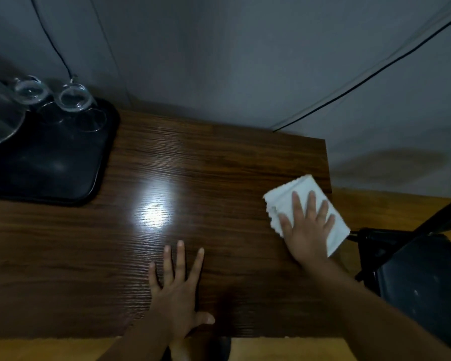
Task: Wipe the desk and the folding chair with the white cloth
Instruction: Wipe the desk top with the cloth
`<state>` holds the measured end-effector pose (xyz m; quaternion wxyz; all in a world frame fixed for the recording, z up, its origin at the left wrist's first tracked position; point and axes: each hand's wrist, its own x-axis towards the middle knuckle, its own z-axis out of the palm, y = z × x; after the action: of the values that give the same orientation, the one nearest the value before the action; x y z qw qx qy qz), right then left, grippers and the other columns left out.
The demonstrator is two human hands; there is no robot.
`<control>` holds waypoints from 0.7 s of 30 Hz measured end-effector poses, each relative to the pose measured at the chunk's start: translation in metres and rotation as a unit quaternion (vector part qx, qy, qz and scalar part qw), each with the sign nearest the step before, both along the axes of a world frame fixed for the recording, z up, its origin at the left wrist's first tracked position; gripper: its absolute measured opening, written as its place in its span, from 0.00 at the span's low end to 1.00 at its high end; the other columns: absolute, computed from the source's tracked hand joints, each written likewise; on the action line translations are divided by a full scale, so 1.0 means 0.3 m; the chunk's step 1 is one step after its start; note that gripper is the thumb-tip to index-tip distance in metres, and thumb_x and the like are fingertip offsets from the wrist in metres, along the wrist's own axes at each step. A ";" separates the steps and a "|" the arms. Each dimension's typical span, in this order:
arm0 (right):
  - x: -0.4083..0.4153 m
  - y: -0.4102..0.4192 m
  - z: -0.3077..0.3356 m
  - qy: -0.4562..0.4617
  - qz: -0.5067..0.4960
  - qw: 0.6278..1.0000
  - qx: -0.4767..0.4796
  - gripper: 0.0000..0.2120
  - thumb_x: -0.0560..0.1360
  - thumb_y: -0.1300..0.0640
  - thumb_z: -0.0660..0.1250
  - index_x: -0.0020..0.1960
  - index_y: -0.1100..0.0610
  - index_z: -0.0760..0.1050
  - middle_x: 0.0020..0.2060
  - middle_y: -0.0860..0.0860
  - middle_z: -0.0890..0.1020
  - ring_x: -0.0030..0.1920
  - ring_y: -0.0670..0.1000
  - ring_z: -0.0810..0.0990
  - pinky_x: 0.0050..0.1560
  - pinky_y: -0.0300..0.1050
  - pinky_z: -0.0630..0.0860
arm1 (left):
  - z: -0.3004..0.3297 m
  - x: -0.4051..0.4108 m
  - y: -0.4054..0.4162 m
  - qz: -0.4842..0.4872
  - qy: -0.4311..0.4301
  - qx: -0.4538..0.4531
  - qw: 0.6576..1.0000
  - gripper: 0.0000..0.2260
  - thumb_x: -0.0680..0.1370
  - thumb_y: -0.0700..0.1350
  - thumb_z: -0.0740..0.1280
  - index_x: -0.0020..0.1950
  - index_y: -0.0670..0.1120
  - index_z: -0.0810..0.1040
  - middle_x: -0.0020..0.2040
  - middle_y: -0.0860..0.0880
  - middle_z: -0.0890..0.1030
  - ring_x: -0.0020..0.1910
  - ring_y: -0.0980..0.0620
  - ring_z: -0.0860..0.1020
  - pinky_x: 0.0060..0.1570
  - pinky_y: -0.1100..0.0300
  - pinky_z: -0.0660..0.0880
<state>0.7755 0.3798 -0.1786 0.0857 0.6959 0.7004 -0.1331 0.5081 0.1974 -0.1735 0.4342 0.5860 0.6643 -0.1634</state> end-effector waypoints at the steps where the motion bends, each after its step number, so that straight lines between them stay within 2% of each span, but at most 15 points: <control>1: -0.009 0.062 -0.007 0.000 -0.004 1.000 0.003 0.36 0.78 0.30 0.40 0.83 0.43 0.48 0.84 0.56 0.45 0.81 0.66 0.40 0.78 0.70 0.41 | -0.003 0.000 -0.001 0.000 0.001 0.003 1.000 0.64 0.62 0.76 0.69 0.69 0.62 0.16 0.68 0.46 0.11 0.64 0.40 0.11 0.54 0.38 0.13; 8: -0.083 0.459 -0.045 -0.019 -0.009 1.000 0.004 0.34 0.80 0.30 0.42 0.82 0.41 0.42 0.84 0.54 0.42 0.81 0.66 0.38 0.77 0.71 0.39 | -0.021 0.005 -0.006 -0.002 0.003 0.016 1.000 0.63 0.63 0.76 0.68 0.70 0.62 0.17 0.68 0.46 0.11 0.64 0.40 0.11 0.56 0.37 0.14; 12: -0.217 0.552 -0.054 -0.010 0.000 1.000 0.009 0.34 0.80 0.30 0.41 0.82 0.41 0.40 0.83 0.54 0.41 0.81 0.66 0.38 0.77 0.72 0.38 | -0.033 0.008 -0.006 -0.001 0.013 0.015 1.000 0.63 0.63 0.75 0.68 0.69 0.63 0.16 0.67 0.46 0.11 0.64 0.40 0.11 0.56 0.37 0.14; 16: -0.416 0.449 -0.056 0.008 0.134 0.991 -0.004 0.32 0.82 0.34 0.47 0.83 0.42 0.41 0.84 0.54 0.41 0.81 0.66 0.39 0.77 0.70 0.37 | -0.044 0.010 -0.011 0.008 0.027 0.002 1.000 0.63 0.62 0.76 0.68 0.69 0.63 0.16 0.69 0.46 0.12 0.65 0.40 0.12 0.57 0.38 0.13; 18: -0.457 0.312 -0.061 0.012 0.229 0.973 0.002 0.33 0.82 0.35 0.49 0.83 0.42 0.45 0.84 0.55 0.44 0.81 0.66 0.40 0.77 0.70 0.38 | -0.043 0.014 -0.009 0.014 0.038 0.006 0.999 0.64 0.61 0.77 0.68 0.69 0.63 0.17 0.69 0.47 0.13 0.66 0.40 0.13 0.57 0.38 0.13; 21: -0.387 0.053 -0.059 0.051 0.342 0.937 0.040 0.32 0.82 0.35 0.50 0.83 0.45 0.53 0.83 0.57 0.51 0.82 0.68 0.45 0.77 0.73 0.45 | -0.045 0.015 -0.003 0.019 0.048 0.004 0.999 0.64 0.59 0.78 0.66 0.70 0.63 0.17 0.70 0.46 0.13 0.67 0.39 0.14 0.58 0.37 0.15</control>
<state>0.6594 0.3957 -0.1963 0.0622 0.4093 0.9045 -0.1023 0.5126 0.1965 -0.1871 0.4026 0.5661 0.6962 -0.1807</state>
